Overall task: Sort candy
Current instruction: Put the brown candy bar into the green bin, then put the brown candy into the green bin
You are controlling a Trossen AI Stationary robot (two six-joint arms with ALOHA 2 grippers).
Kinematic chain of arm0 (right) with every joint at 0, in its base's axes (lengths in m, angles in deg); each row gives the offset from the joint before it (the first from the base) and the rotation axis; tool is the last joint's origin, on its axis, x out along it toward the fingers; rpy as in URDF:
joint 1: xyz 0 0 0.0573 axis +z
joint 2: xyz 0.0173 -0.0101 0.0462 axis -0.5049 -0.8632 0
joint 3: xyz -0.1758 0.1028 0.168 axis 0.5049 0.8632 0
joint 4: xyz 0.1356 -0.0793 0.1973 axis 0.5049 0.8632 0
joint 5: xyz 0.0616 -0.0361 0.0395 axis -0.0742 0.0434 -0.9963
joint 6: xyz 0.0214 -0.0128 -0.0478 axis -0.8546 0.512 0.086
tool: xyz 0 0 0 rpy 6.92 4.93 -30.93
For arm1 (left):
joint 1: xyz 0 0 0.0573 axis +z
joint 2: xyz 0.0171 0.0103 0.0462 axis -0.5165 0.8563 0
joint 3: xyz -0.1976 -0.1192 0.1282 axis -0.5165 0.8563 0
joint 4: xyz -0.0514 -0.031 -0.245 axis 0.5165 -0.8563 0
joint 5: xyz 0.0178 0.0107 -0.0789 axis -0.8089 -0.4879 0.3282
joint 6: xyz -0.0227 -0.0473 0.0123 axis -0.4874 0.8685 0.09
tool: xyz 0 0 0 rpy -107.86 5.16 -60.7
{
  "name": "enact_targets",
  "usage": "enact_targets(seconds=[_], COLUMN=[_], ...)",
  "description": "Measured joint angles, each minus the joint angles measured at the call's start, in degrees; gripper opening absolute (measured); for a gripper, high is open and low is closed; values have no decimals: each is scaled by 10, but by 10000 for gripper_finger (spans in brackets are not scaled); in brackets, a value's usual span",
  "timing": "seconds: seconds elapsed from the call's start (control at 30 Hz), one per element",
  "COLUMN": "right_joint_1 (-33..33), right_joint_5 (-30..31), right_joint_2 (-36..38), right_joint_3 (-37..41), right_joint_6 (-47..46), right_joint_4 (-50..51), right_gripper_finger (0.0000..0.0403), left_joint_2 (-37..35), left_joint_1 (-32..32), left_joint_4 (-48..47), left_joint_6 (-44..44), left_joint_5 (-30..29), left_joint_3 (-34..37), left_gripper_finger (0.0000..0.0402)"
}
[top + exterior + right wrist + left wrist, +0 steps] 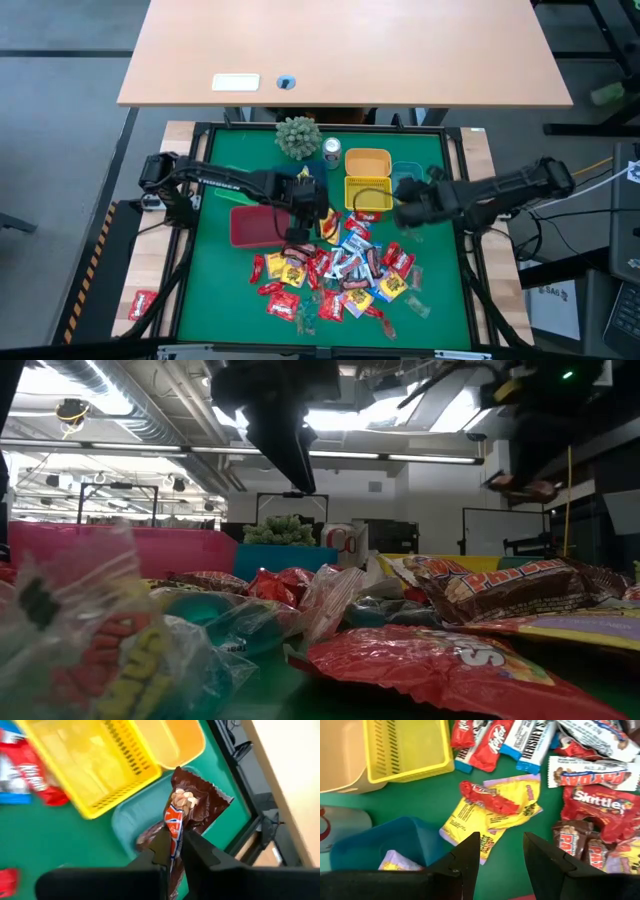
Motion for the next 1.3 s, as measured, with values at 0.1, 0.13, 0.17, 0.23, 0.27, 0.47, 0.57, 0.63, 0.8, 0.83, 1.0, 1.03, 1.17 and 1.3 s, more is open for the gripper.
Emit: enact_targets(seconds=[0.1,0.13,0.17,0.23,0.27,0.47,0.57,0.63,0.8,0.83,1.0,1.03,1.17,1.3], right_joint_1=[-53,-69,-84,-112,-124,-182,-201,-209,-210,-210,-210,-210,-210,-210], right_joint_5=[-11,-11,-12,-12,-12,-54,-84,-101,-97,-97,-101,-101,-101,-101], right_joint_2=[0,0,0,0,0,0,0,0,0,0,0,0,0,0], right_joint_3=[0,0,0,0,0,0,0,0,0,0,0,0,0,0], right_joint_6=[61,78,90,107,114,156,161,173,177,177,177,177,177,177], right_joint_4=[-27,-35,-42,-56,-61,-70,-78,-84,-100,-100,-100,-100,-100,-100], right_gripper_finger=[30,30,30,30,30,31,34,46,109,123,180,188,208,213], left_joint_2=[0,0,0,0,0,0,0,0,0,0,0,0,0,0], left_joint_1=[-9,-12,-15,-21,-25,-45,-53,-58,-64,-66,-69,-69,-79,-99], left_joint_4=[0,-1,-3,-7,-6,-20,-21,-21,-21,-21,-46,-57,-91,-94], left_joint_6=[0,0,1,12,17,31,38,42,46,48,107,123,181,190], left_joint_5=[0,0,0,0,0,14,15,14,10,10,29,39,61,67], left_joint_3=[0,0,0,0,0,0,0,0,0,0,0,0,0,0], left_gripper_finger=[136,136,136,136,136,136,136,136,136,136,138,139,151,169])
